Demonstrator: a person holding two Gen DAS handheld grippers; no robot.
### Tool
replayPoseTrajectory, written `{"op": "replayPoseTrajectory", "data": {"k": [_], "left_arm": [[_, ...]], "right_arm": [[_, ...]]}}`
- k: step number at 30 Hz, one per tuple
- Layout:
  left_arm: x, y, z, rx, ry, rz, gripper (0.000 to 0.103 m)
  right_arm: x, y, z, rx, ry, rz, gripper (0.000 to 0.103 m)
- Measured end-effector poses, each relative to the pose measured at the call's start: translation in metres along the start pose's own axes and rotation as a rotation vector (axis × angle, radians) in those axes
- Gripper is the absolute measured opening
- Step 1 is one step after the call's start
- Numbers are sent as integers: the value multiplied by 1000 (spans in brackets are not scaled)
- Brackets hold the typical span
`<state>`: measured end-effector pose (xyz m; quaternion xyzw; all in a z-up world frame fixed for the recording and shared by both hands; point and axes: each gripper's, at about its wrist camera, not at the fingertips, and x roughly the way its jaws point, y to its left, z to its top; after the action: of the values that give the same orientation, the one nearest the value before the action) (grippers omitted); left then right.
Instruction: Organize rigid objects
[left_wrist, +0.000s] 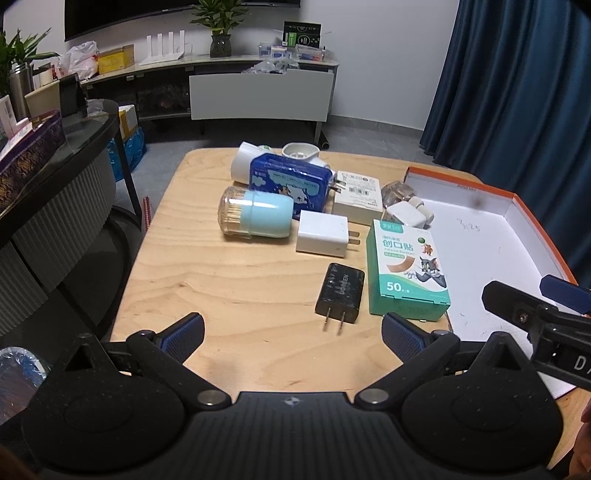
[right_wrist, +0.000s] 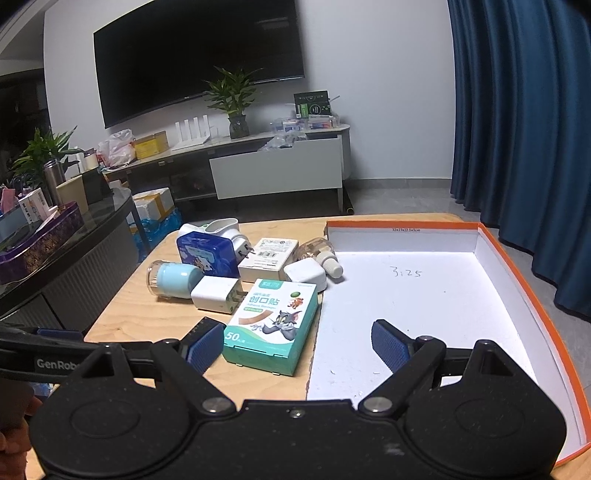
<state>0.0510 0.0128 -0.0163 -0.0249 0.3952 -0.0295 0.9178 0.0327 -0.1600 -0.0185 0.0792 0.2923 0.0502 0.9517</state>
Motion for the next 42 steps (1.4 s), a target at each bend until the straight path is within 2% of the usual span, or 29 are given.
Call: {"op": "replayPoseTrajectory", "data": {"k": [28, 36, 42], "left_arm": [[48, -13, 11, 69, 46, -8, 102], [63, -16, 14, 97, 63, -12, 96], [75, -19, 12, 124, 65, -26, 83]], "right_arm": [[16, -7, 3, 10, 27, -19, 102], [22, -10, 4, 12, 33, -28, 102], [30, -8, 4, 12, 56, -30, 102]]}}
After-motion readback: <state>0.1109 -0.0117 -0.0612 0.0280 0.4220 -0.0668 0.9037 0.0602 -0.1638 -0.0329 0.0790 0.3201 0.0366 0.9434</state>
